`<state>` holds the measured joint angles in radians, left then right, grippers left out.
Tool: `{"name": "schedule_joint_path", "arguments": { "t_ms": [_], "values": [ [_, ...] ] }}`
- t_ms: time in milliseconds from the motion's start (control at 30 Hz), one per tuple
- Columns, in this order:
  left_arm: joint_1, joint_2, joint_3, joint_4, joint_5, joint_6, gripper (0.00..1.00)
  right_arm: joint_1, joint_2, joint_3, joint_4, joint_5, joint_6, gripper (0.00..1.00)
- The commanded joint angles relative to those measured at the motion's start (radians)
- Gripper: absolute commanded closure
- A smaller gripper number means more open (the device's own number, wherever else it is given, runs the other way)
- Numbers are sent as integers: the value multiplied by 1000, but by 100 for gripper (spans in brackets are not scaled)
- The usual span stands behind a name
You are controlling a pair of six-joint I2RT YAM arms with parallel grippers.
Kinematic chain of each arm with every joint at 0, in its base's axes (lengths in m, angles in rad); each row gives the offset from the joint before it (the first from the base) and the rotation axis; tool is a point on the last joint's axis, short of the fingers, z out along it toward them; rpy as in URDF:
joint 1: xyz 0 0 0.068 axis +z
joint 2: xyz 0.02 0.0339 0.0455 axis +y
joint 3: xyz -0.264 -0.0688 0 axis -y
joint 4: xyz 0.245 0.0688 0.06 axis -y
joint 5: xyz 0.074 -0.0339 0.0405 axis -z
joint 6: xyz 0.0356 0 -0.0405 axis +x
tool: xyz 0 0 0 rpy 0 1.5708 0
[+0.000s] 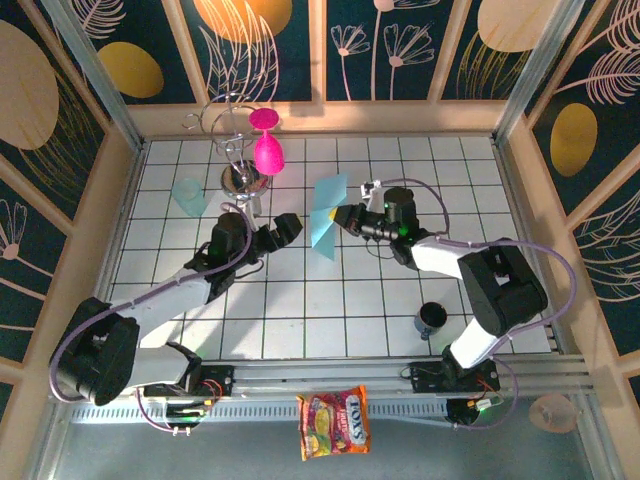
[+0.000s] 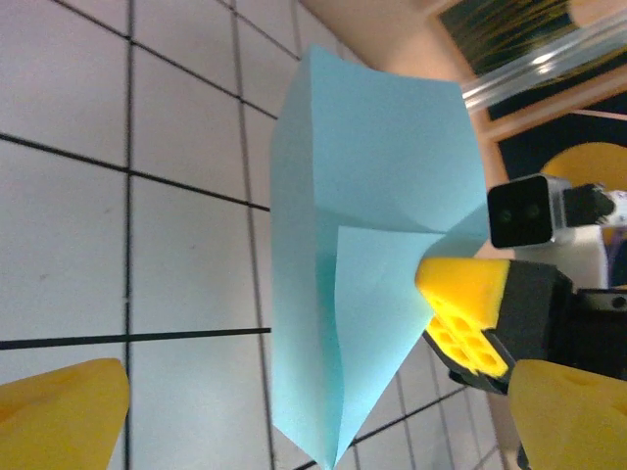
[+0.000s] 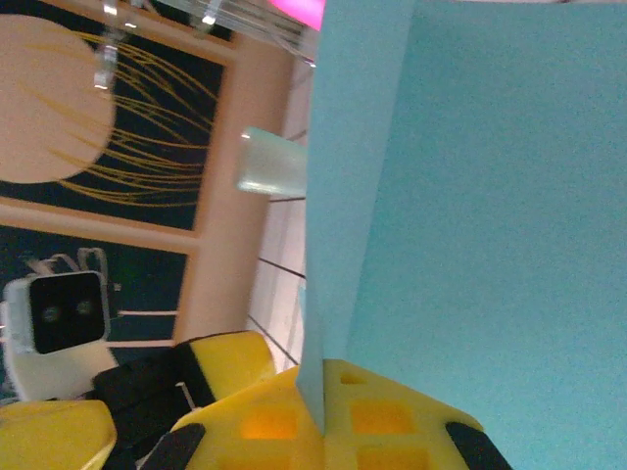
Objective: Fold a paper plane with a square sheet of paper (pick it up from the middle)
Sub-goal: Turn over the paper at the center of the table.
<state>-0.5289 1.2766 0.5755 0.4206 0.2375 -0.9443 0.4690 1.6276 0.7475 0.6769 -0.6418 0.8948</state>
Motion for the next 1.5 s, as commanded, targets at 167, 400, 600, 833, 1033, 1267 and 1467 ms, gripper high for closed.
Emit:
{"name": "schedule_joint_path", "arguments": {
  "t_ms": [167,400,600,833,1033,1267,1467],
  "values": [
    [5,2,-20,157,103,-50,1,2,-34,-29,280,-155,131,96],
    [5,112,-7,362,260,-142,5,14,-23,-12,282,-182,147,95],
    [5,136,4,409,288,-162,20,16,-14,-4,277,-187,152,95],
    [4,148,14,417,317,-171,36,16,0,9,271,-193,155,95],
    [5,152,9,446,325,-198,40,14,5,9,274,-199,159,94],
    [5,149,15,428,322,-197,49,11,3,3,274,-201,155,93],
    [4,145,15,398,304,-204,50,9,2,-2,279,-202,154,94]
  ]
}}
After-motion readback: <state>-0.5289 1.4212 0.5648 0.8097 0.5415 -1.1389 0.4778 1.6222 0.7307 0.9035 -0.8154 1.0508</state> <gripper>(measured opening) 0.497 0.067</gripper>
